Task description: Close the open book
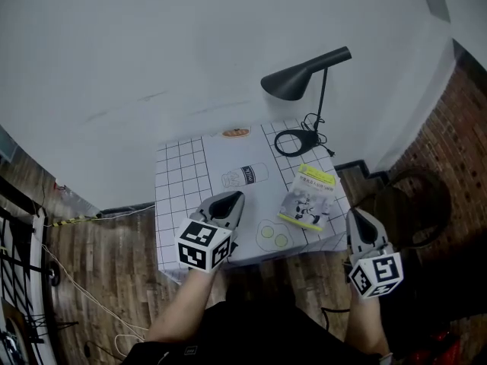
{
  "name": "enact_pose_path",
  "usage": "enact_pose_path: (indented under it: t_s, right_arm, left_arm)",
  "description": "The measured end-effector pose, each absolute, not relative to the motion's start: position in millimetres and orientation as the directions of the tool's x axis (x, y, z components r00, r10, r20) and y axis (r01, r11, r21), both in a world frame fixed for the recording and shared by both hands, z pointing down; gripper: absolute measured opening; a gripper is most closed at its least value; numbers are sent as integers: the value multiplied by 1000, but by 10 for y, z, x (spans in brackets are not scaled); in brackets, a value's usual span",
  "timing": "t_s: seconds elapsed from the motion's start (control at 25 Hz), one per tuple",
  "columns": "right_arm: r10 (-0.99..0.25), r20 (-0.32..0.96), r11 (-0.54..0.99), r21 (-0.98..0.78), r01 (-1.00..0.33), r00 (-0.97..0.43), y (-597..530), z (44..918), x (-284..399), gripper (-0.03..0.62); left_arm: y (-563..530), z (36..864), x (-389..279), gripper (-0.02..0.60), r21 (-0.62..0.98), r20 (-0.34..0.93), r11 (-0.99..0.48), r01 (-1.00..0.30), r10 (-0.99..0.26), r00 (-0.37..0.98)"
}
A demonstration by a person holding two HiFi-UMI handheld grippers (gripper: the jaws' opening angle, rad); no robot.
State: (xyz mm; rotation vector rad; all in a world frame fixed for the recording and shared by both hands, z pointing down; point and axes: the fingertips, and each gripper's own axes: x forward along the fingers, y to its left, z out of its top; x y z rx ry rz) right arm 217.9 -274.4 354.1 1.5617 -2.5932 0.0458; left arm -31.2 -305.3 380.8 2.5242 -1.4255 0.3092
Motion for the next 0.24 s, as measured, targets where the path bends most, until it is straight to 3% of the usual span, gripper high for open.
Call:
enact_pose_path:
  t_s: [0.24]
  right_arm:
    - [-867,106,494,61,-867,-487,-2829,3479,2048,3]
  left_arm:
    - [-3114,3872,-371,11,91,312,-499,-862,-807,501]
